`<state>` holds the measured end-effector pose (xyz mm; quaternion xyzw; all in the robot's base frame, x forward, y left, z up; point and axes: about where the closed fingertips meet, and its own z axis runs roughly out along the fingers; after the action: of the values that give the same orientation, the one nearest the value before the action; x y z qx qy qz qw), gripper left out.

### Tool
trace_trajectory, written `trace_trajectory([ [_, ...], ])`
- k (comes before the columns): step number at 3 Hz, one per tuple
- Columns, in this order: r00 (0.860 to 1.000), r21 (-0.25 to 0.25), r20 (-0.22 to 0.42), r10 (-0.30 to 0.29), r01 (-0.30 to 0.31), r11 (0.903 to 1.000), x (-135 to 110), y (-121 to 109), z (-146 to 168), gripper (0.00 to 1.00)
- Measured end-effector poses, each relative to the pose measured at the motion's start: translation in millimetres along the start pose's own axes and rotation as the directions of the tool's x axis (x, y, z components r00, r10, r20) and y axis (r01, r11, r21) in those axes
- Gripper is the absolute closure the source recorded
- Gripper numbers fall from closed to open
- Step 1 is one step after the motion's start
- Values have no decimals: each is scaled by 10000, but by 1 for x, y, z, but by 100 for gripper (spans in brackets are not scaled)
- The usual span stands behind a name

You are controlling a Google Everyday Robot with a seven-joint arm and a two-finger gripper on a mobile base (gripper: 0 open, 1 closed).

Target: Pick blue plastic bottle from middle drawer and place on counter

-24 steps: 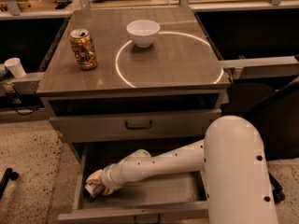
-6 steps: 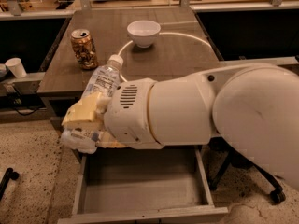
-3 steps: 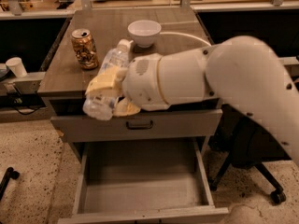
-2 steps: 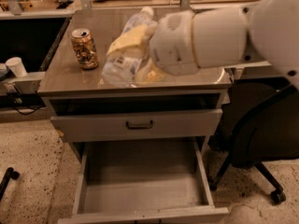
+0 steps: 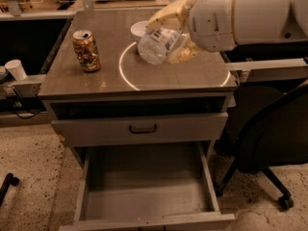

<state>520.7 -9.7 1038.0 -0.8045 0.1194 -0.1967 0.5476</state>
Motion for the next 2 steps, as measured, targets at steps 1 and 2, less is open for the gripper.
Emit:
trace_trajectory([
  [1, 9971, -456, -314, 695, -708, 9964, 33, 30, 20, 100],
  [2, 9973, -554, -296, 673, -688, 9961, 34, 31, 25, 100],
])
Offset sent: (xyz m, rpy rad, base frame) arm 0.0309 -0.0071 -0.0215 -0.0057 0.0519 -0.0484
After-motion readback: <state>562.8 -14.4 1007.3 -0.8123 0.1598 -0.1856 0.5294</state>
